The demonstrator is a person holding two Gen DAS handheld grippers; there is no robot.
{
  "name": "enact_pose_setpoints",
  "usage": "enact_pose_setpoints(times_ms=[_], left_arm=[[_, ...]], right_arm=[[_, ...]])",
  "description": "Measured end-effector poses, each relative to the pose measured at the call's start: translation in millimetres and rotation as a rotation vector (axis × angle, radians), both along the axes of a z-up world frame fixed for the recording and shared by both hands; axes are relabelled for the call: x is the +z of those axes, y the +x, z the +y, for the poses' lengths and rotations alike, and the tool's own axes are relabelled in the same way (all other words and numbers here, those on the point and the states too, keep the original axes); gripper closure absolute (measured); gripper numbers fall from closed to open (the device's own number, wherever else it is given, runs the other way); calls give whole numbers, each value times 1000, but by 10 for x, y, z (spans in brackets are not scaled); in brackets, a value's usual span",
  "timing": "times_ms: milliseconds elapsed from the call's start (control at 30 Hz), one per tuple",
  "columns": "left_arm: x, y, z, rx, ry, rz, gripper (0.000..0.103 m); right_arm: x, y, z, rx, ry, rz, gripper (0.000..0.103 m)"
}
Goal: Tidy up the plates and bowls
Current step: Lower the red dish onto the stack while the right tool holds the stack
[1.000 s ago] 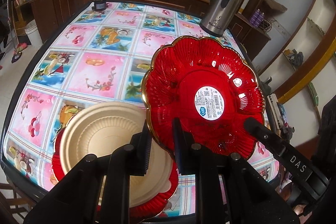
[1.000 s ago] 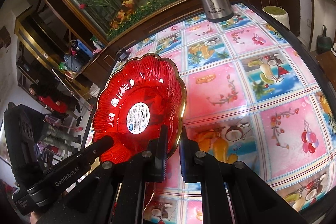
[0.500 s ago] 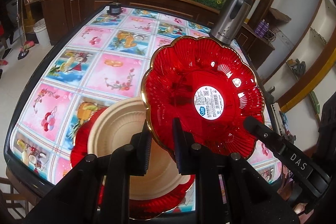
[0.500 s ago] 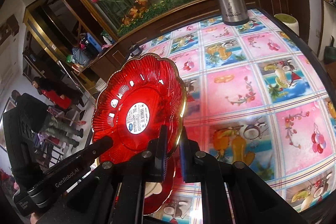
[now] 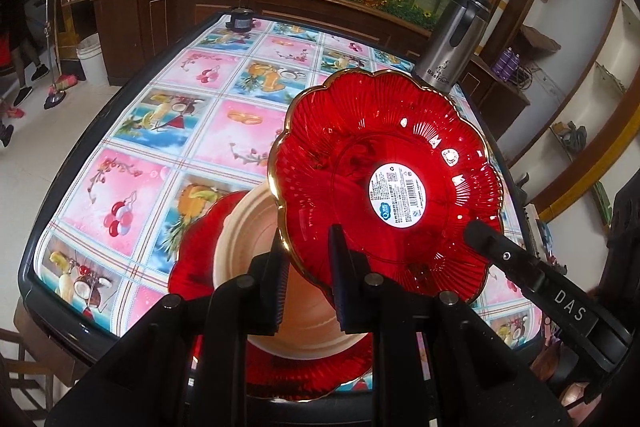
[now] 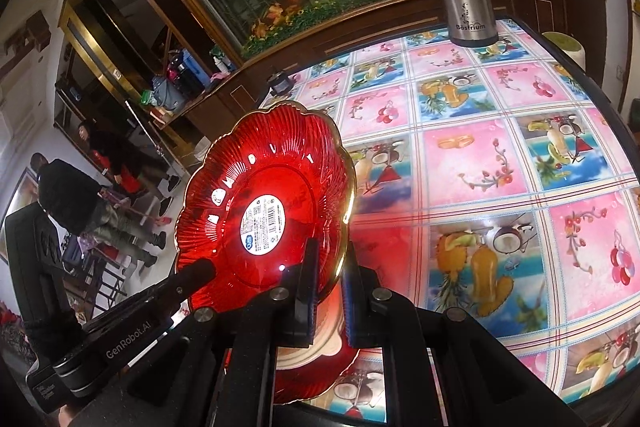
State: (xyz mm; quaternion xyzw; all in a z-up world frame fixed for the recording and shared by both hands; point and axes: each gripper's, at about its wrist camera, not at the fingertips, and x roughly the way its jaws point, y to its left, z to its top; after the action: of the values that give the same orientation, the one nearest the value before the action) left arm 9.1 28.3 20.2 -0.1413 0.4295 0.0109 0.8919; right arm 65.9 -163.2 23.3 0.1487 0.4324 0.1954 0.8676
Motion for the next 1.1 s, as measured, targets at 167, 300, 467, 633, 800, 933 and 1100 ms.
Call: enact_pose_setpoints(times_ms=[167,300,467,633,800,933,1100], left_arm=[[-23,-62,67,9,-3,0,86],[-47,-114,127,19,-8,5,86],[-92,-187,189,30,-11,12,86],[-106,-251,242,38,-10,13,86],[-98,-302,273,40,-12,11,86],[-94,-341,283,40,-14,9,86],[-114,-376,298,38,-15,11,86]], right_arm=[[-16,-41,70,13,-2,2,94],[-42,-72,125,24,-5,3,94],[-74,-122,195,36,-8,8,94],[-103,-165,268,50,-11,13,94],[-95,-204,313,58,-15,8,94],[-99,-216,321,60,-15,7,94],[-108,-225,323,61,-14,9,94]])
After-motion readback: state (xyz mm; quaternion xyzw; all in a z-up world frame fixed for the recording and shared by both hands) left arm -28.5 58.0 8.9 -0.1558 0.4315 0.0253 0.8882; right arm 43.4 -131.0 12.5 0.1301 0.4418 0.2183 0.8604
